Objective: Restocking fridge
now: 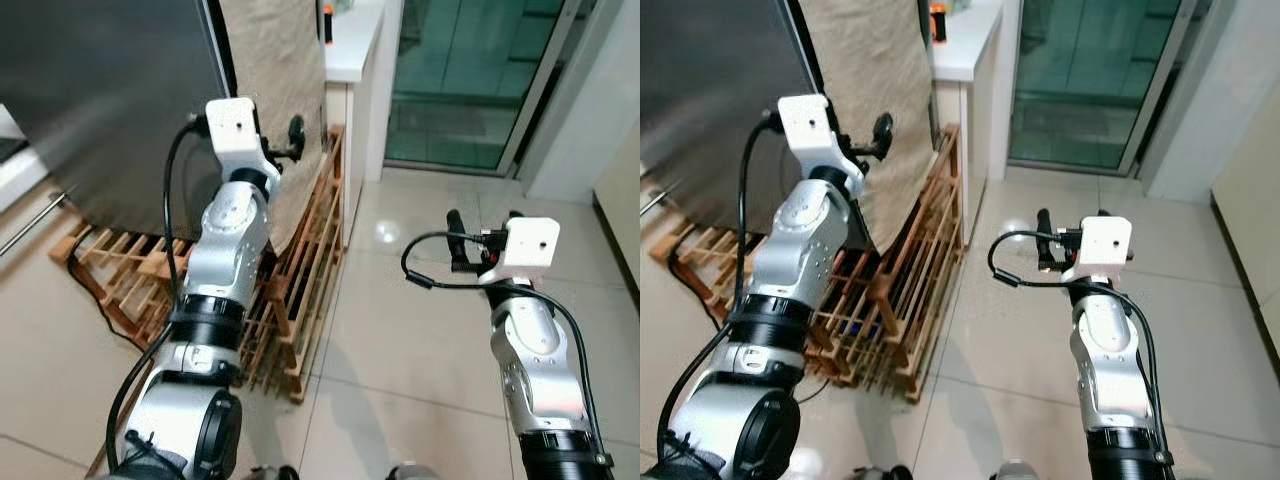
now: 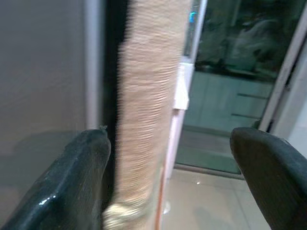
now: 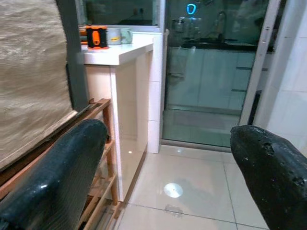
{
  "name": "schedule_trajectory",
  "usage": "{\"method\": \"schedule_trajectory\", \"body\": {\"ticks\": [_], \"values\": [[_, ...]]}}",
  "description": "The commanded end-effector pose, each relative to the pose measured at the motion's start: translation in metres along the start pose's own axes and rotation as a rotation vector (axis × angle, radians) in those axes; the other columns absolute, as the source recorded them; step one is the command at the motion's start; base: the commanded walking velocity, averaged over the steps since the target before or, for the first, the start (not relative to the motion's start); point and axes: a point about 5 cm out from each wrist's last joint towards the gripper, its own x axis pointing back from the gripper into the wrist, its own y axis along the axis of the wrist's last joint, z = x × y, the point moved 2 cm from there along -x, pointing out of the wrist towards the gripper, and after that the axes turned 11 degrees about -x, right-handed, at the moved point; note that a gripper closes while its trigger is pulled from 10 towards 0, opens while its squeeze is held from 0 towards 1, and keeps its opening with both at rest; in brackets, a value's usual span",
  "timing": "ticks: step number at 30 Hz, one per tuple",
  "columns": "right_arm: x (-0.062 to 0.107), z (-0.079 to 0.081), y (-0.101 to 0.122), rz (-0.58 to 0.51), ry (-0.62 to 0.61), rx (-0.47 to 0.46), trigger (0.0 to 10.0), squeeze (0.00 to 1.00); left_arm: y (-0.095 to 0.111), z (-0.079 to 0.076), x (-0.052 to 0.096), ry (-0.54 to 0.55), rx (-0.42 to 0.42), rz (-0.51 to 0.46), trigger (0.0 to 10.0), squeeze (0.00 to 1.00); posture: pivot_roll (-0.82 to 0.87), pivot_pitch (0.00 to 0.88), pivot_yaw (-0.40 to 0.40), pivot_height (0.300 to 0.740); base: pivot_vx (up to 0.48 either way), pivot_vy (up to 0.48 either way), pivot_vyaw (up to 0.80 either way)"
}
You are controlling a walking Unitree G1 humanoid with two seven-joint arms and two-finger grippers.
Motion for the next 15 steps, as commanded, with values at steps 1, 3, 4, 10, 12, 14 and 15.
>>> {"method": "schedule_trajectory", "body": {"ticks": [1,3,4,10,12,14,15], "values": [[0.0,0.001,-0.004,0.015,0.004,0.002,10.0,0.0,0.007,0.004,-0.001,0.015,-0.002,-0.02,10.0,0.0,-0.22,0.0,0.091,0.74,0.0,0.0,0.0],[-0.001,0.003,-0.003,0.014,0.009,0.002,10.0,0.0,0.01,0.009,-0.002,0.031,-0.001,-0.031,10.0,0.0,-0.22,0.0,0.09,0.74,0.0,0.0,0.0],[-0.001,0.003,-0.002,0.012,0.011,0.002,10.0,0.0,0.013,0.012,-0.002,0.036,-0.003,-0.039,10.0,0.0,-0.22,0.0,0.09,0.74,0.0,0.0,0.0],[-0.001,0.005,-0.004,0.019,0.02,0.002,10.0,0.0,0.01,0.013,-0.002,0.032,0.024,-0.016,10.0,0.0,-0.22,0.0,0.08,0.74,0.0,0.0,0.0],[-0.002,0.006,-0.004,0.019,0.026,0.004,10.0,0.0,0.015,0.007,-0.004,0.017,0.047,-0.03,10.0,0.0,-0.22,0.0,0.08,0.74,0.0,0.0,0.0],[-0.002,0.005,-0.003,0.018,0.025,0.006,10.0,0.0,0.018,0.002,-0.006,0.004,0.061,-0.039,10.0,0.0,-0.23,0.0,0.078,0.74,0.0,0.0,0.0],[-0.002,0.004,-0.003,0.017,0.023,0.007,10.0,0.0,0.019,0.0,-0.007,-0.003,0.067,-0.04,10.0,0.0,-0.23,0.0,0.078,0.74,0.0,0.0,0.0]]}}
